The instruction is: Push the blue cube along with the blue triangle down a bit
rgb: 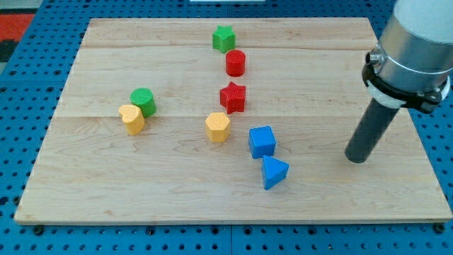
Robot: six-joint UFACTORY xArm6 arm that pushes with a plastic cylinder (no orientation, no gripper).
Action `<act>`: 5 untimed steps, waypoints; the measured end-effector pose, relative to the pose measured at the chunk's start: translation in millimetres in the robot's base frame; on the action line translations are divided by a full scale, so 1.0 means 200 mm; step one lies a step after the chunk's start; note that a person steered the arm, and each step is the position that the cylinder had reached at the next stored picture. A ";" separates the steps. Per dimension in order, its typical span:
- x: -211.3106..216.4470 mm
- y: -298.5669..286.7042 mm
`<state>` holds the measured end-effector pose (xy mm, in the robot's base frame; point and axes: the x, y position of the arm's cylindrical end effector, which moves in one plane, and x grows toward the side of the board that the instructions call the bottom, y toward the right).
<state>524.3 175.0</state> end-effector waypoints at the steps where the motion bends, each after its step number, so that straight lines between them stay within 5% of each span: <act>1: -0.04 -0.19; 4: -0.41 -0.44; 5: -0.27 -0.57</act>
